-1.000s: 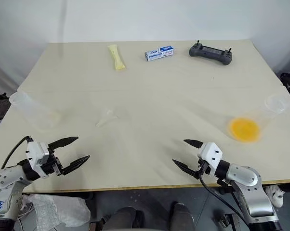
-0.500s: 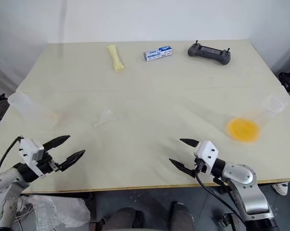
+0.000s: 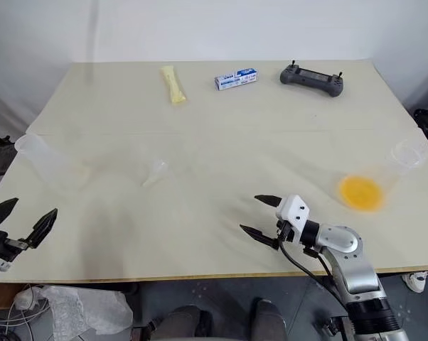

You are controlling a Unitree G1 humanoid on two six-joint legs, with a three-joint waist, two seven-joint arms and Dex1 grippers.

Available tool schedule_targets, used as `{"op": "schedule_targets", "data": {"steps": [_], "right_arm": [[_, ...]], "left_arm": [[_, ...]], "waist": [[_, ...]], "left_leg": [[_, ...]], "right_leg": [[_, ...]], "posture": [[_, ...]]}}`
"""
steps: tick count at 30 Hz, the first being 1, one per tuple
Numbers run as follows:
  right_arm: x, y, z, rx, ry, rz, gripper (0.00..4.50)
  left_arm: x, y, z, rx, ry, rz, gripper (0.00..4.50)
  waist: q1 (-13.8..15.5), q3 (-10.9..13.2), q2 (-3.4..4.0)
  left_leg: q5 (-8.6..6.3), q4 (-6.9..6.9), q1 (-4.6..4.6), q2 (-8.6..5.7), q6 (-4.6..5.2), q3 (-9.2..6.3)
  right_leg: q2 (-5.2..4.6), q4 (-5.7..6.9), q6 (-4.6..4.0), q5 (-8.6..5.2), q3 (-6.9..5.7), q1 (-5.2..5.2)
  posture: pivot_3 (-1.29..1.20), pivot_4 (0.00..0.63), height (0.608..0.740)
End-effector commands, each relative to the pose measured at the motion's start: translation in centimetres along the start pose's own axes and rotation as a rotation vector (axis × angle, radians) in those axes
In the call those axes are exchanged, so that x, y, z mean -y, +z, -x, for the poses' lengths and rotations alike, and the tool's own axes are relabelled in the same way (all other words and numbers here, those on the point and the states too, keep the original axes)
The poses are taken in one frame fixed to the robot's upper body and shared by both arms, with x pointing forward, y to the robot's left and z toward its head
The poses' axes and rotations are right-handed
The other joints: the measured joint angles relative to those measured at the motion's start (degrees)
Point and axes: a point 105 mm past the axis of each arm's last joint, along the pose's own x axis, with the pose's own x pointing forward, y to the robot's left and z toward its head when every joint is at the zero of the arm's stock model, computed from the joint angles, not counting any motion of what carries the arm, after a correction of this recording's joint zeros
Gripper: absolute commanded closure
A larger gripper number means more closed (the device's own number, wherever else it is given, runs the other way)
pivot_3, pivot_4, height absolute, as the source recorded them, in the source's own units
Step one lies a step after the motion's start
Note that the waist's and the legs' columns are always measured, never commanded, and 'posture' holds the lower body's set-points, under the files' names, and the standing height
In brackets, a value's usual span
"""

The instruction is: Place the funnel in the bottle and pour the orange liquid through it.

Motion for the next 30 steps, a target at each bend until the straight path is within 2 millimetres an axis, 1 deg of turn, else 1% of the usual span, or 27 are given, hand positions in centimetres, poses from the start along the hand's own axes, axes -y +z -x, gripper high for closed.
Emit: {"op": "schedule_targets", "data": {"steps": [1,3,7,12,17,20,25,27,30], "right_arm": [[-0.2,2.0,-0.7,0.078,0.023,0.032,0.02],[-0.1,2.4,-0.8,0.084,0.028,0.042,0.02],[-0.1,2.9,-1.0,0.088,0.021,0.052,0.02],[-0.2,3.3,-0.8,0.089,0.009,0.072,0.02],[-0.2,3.5,-0.7,0.087,-0.005,0.076,0.02],[0.0,3.5,-0.7,0.077,-0.02,0.093,0.02],[-0.4,3.7,-0.6,0.098,-0.032,0.086,0.02],[-0.2,3.9,-0.6,0.108,-0.044,0.081,0.02],[0.4,4.4,-0.6,0.133,-0.053,0.067,0.0]], "left_arm": [[-2.6,1.8,-1.4,0.05,0.148,0.017,0.0],[-3.2,2.1,-2.6,0.06,0.187,0.03,0.0],[-3.5,2.0,-5.4,0.07,0.197,0.046,0.0],[-4.2,2.2,-7.9,0.078,0.22,0.054,0.0],[-4.1,2.3,-9.8,0.093,0.2,0.052,0.0],[-4.2,2.8,-10.8,0.116,0.199,0.057,0.0],[-3.9,3.2,-12.1,0.139,0.185,0.063,0.0],[-4.2,3.4,-12.5,0.147,0.2,0.075,0.0],[-4.4,3.5,-12.9,0.155,0.202,0.078,0.61]], "waist": [[0.28,0.02,0.0],[0.24,0.04,-0.04],[-0.07,0.04,-0.04],[-0.14,0.08,-0.13],[-0.17,0.1,-0.17],[-0.18,0.12,-0.21],[0.01,0.14,-0.27],[-0.02,0.14,-0.28],[-0.08,0.16,-0.31]], "left_leg": [[0.0,0.02,0.0,0.0,0.0,-0.03],[0.01,0.09,-0.01,-0.01,-0.01,-0.11],[0.0,0.06,0.02,-0.05,-0.04,-0.09],[-0.01,0.06,0.0,-0.05,-0.04,-0.05],[-0.01,0.06,0.01,0.0,-0.05,-0.01],[-0.01,0.07,0.02,0.0,-0.05,0.01],[0.0,0.09,0.01,0.01,-0.05,0.02],[0.0,0.11,0.0,0.01,-0.05,0.02],[0.0,0.13,0.01,0.01,-0.05,0.06]], "right_leg": [[0.0,0.04,0.0,0.0,0.0,0.01],[0.01,0.11,0.0,0.0,-0.02,0.02],[0.03,0.16,0.0,0.0,-0.12,-0.01],[0.18,0.19,0.01,0.01,-0.26,-0.04],[0.25,0.17,0.01,0.01,-0.24,-0.04],[0.25,0.18,0.01,0.01,-0.24,-0.04],[0.28,0.18,0.02,0.01,-0.24,-0.04],[0.28,0.18,0.03,0.01,-0.24,-0.03],[0.29,0.18,0.04,0.02,-0.23,-0.02]], "posture": [[0.0,0.15,0.74],[0.0,0.15,0.74],[0.0,0.15,0.74],[0.0,0.15,0.74],[0.0,0.15,0.74],[0.0,0.15,0.74],[0.0,0.15,0.74],[0.0,0.15,0.74],[0.0,0.15,0.74]]}}
